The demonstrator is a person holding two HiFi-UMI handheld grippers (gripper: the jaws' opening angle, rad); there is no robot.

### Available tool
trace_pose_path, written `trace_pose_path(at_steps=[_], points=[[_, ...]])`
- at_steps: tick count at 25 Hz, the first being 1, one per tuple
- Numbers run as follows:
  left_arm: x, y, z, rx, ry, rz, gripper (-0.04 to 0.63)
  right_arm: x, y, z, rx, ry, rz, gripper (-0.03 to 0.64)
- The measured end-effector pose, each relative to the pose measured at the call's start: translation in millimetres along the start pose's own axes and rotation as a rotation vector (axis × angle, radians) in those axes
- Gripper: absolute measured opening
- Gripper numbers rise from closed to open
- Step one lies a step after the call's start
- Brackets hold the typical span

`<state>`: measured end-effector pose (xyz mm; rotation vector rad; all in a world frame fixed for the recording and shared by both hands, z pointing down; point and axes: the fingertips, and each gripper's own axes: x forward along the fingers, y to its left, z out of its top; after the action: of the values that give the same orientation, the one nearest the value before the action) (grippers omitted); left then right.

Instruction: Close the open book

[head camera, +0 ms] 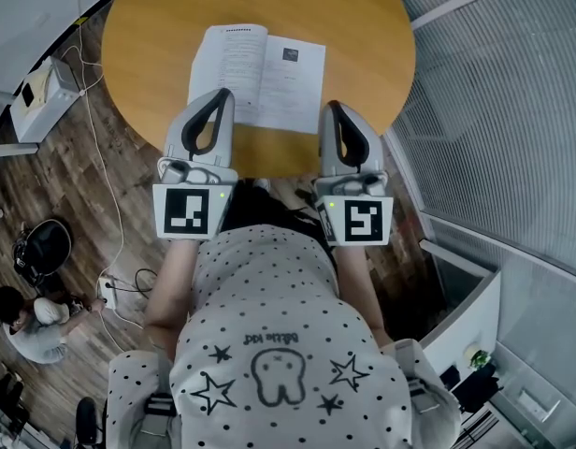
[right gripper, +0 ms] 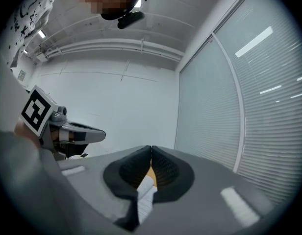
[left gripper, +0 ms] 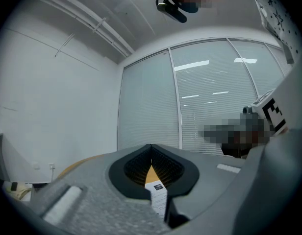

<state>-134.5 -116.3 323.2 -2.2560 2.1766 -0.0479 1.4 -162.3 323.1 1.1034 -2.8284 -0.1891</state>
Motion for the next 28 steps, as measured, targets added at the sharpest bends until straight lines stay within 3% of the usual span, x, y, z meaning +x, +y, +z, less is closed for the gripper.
trace_pose_path(at_steps=[19, 28], points=[[3.2, 10.2, -27.7, 0.006, 0.074, 0.017, 0.009, 4.2, -0.5, -20.8, 0.001, 0.064, -0.008, 0.005], [-4.7, 11.7, -47.5, -0.051, 0.090, 0.020, 0.009, 2.6, 6.0, -24.6, 0.017, 0.080, -0.005, 0.005]])
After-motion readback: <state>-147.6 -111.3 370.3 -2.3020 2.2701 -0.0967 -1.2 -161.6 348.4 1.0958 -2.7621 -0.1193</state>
